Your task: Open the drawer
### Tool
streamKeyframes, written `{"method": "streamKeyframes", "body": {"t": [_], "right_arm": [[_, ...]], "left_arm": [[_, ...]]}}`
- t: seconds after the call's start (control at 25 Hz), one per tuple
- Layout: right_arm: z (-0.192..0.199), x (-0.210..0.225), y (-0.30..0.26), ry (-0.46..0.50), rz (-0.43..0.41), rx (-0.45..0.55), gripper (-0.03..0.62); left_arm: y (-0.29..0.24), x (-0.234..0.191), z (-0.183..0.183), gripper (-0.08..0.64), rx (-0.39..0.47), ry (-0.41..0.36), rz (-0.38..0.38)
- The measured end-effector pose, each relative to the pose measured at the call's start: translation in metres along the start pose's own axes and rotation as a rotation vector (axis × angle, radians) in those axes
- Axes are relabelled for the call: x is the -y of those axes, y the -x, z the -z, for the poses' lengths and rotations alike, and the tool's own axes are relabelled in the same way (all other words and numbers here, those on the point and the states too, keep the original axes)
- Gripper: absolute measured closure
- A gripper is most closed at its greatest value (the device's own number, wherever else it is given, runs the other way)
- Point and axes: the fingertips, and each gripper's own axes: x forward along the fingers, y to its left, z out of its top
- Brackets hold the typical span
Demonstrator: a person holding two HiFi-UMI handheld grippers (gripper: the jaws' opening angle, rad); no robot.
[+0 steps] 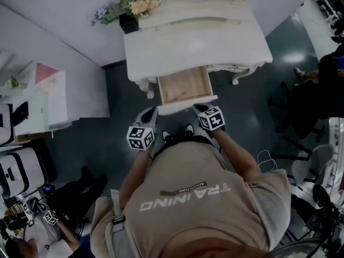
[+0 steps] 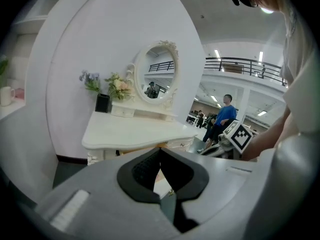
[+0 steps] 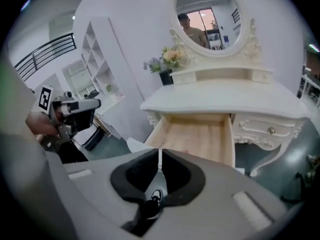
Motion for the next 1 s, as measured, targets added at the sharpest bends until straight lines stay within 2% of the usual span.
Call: {"method": "streamKeyframes", "body": {"t": [0.16, 0.36, 0.52, 0.6, 0.76, 0.88, 1.0], "right_arm": [[-0.060, -0.011, 0.039, 0.075, -0.017, 0.145, 0.589], [-0.140, -0.038, 0.086, 0.219, -0.045, 0.335, 0.589], [-0.193, -0.060, 0.123, 0.276, -0.068, 0.460, 0.589], [-0.210, -0.074, 0.137, 0.300, -0.075, 0.501, 0.589], [-0.236, -0.098, 0.171, 0.361, -0.070, 0.562, 0.589], [-0.256, -0.108, 0.192, 0.416, -0.031, 0.608, 0.589], [-0.273, -0.106, 0.207, 0.429, 0.034, 0.677, 0.589]], "left_arm": [[-0.001, 0.009, -0.043, 0.552, 0.071, -0.044, -0.029], [0.014, 0.016, -0.117, 0.552, 0.197, -0.154, -0.070], [0.030, 0.025, -0.166, 0.552, 0.263, -0.235, -0.065], [0.038, 0.024, -0.180, 0.552, 0.275, -0.269, -0.073], [0.051, 0.018, -0.204, 0.552, 0.299, -0.274, -0.085], [0.060, 0.015, -0.225, 0.552, 0.325, -0.298, -0.087], [0.075, 0.018, -0.250, 0.552, 0.390, -0.337, -0.106]]}}
